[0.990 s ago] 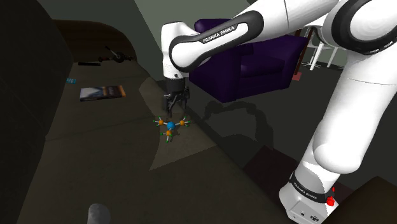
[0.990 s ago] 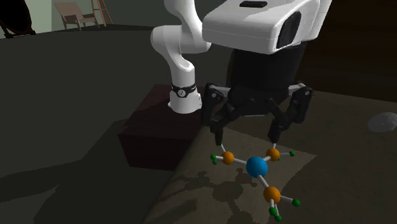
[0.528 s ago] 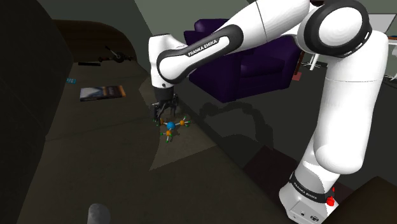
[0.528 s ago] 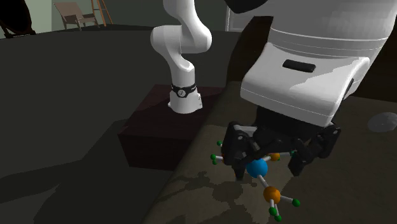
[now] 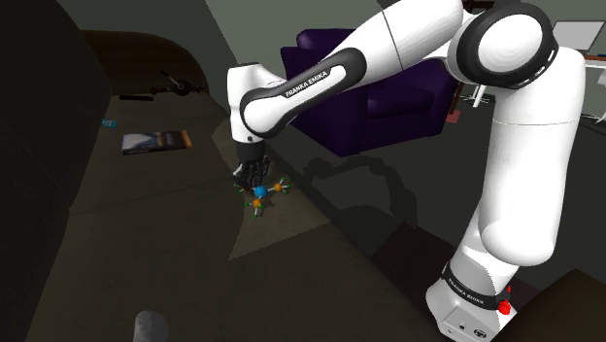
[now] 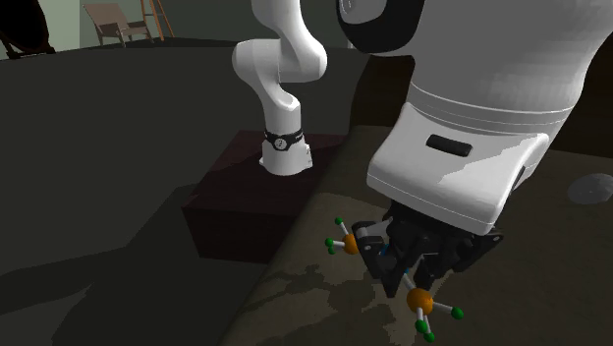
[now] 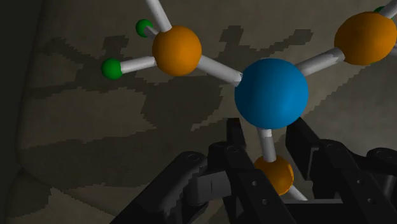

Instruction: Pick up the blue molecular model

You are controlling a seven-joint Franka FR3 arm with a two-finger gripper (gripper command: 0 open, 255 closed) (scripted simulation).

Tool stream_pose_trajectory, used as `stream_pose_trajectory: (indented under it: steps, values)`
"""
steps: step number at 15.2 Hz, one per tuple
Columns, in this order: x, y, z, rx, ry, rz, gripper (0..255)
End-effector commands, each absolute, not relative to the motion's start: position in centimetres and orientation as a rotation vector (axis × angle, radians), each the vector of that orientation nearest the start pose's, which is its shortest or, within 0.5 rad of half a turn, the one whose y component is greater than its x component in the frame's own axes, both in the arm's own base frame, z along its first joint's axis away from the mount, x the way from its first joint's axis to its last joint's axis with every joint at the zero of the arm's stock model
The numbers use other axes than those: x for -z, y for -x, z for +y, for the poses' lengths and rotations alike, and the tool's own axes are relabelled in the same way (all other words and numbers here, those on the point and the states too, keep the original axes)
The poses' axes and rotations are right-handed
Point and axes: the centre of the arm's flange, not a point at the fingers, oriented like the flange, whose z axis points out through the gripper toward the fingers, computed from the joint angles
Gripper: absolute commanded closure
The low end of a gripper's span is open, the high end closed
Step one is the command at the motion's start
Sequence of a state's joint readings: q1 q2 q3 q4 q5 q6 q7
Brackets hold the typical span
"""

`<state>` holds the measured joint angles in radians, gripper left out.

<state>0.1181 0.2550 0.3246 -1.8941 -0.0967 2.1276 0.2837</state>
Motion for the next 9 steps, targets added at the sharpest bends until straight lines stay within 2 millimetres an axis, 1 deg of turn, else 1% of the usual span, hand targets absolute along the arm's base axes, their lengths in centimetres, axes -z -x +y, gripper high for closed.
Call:
stream_pose_trajectory:
  steps: [1, 8, 9]
  values:
    - [-37.55, -55.85, 24.96, -0.009, 3.129, -0.316, 255]
    - [-37.51, -55.78, 24.94, -0.009, 3.129, -0.315, 255]
    - [-38.04, -55.78, 24.94, -0.009, 3.129, -0.316, 255]
